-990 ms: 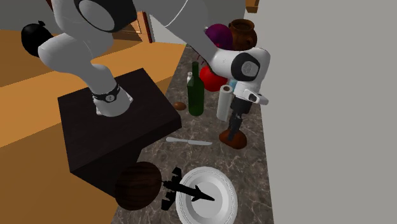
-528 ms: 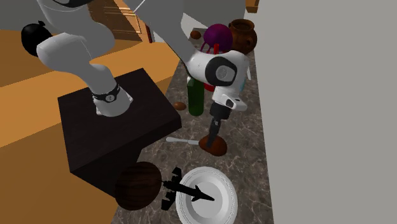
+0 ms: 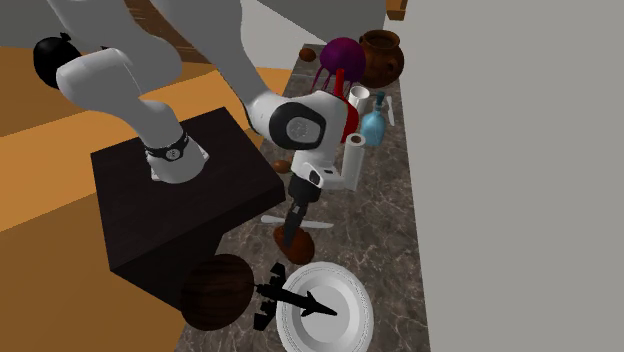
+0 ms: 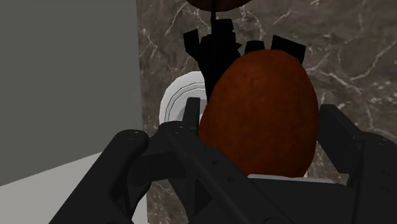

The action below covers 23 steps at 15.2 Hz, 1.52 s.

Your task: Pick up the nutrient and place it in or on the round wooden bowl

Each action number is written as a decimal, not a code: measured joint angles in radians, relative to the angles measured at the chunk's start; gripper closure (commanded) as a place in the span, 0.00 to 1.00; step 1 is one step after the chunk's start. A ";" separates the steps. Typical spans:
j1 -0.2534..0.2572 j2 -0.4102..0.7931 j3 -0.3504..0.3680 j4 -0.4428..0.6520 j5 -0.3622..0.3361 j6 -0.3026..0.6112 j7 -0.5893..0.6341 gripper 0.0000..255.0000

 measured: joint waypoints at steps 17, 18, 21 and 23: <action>-0.279 -0.266 -0.248 -0.373 -0.420 0.325 0.001 1.00; -0.281 -0.254 -0.251 -0.370 -0.439 0.327 0.016 1.00; -0.283 -0.196 -0.255 -0.347 -0.499 0.323 0.078 1.00; -0.282 -0.163 -0.257 -0.337 -0.535 0.319 0.118 1.00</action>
